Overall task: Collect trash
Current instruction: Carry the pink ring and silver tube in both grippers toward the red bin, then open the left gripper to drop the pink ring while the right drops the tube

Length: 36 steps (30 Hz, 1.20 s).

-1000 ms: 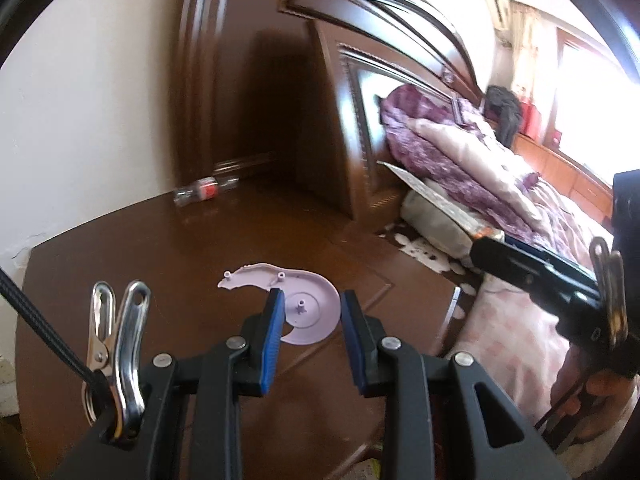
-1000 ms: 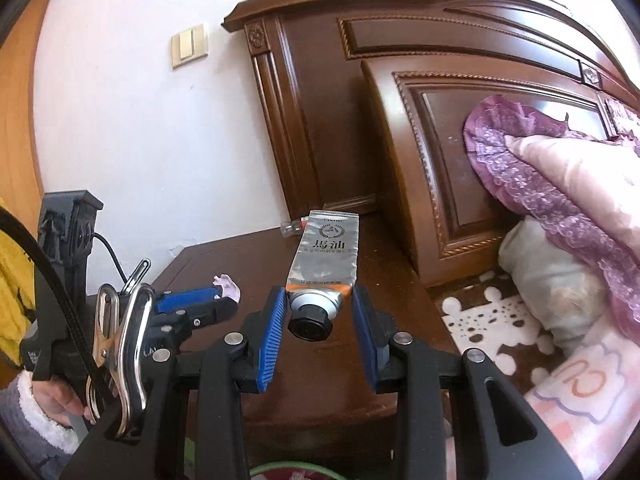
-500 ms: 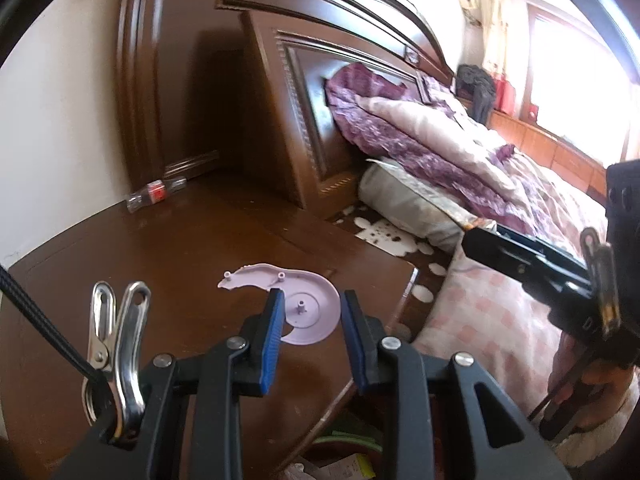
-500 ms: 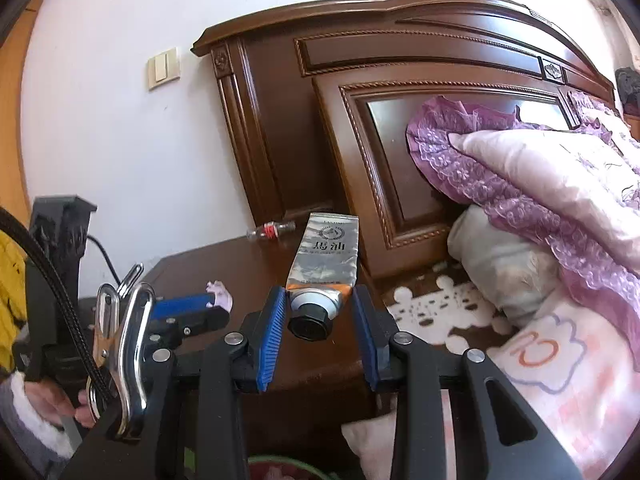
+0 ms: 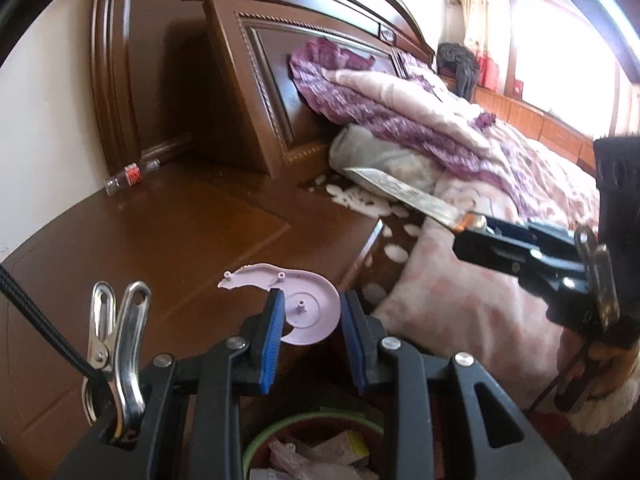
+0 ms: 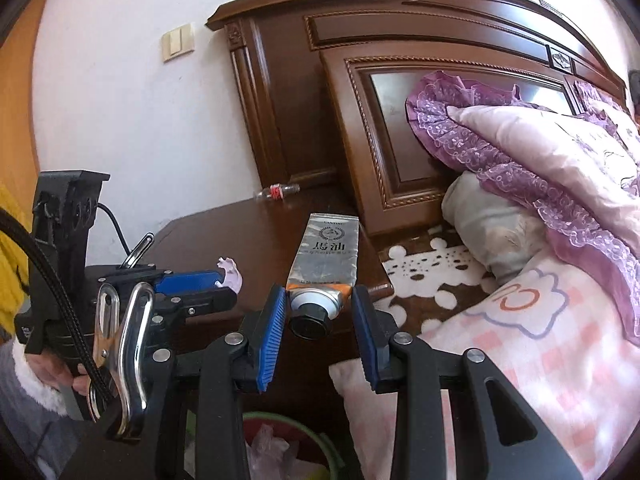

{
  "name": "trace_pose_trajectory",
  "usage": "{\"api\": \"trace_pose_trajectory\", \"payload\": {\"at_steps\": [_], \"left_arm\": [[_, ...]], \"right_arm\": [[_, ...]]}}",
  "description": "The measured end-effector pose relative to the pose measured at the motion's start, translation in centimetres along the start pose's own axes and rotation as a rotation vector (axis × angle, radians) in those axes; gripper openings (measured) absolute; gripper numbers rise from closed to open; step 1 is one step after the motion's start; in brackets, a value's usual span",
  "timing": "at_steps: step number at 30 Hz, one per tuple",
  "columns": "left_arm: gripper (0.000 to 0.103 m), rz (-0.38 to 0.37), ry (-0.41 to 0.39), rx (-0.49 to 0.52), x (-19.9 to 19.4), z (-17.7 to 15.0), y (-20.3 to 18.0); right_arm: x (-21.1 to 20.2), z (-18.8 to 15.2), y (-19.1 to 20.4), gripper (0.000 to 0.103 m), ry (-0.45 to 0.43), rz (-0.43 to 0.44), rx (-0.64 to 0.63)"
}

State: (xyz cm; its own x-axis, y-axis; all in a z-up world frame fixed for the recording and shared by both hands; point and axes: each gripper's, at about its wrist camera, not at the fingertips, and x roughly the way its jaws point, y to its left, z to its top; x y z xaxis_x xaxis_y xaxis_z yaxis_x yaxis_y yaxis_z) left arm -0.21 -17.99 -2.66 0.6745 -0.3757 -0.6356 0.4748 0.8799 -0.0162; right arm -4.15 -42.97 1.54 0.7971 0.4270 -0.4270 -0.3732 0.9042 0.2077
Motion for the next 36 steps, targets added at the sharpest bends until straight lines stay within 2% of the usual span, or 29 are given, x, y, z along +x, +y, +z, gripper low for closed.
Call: {"api": "trace_pose_trajectory", "payload": {"at_steps": [7,12,14,20,26,32,36], "left_arm": [[0.030,-0.017,0.041,0.077,-0.1,-2.8,-2.2],[0.030,-0.014,0.026,0.120,-0.9,-4.1,-3.0],[0.030,-0.036,0.029,0.124,-1.2,-4.4,-3.1],[0.030,-0.102,0.077,0.119,-1.3,-5.9,-3.8],[0.030,-0.146,0.130,0.139,-1.0,-8.1,-4.4],[0.030,-0.149,0.201,0.158,0.1,-10.8,-4.2],[0.030,-0.153,0.276,0.159,2.1,-13.0,-4.0]], "right_arm": [[-0.2,-1.8,1.4,0.034,0.026,0.066,-0.074],[-0.4,-3.2,2.7,0.034,0.044,0.108,-0.107],[-0.3,-3.8,3.0,0.034,0.054,0.120,-0.107],[-0.5,-5.5,3.4,0.034,0.070,0.152,-0.080],[-1.4,-8.3,2.9,0.034,0.090,0.173,0.018],[0.4,-12.1,2.2,0.034,0.195,0.168,0.052],[2.9,-14.7,2.0,0.034,0.307,0.165,0.059]]}}
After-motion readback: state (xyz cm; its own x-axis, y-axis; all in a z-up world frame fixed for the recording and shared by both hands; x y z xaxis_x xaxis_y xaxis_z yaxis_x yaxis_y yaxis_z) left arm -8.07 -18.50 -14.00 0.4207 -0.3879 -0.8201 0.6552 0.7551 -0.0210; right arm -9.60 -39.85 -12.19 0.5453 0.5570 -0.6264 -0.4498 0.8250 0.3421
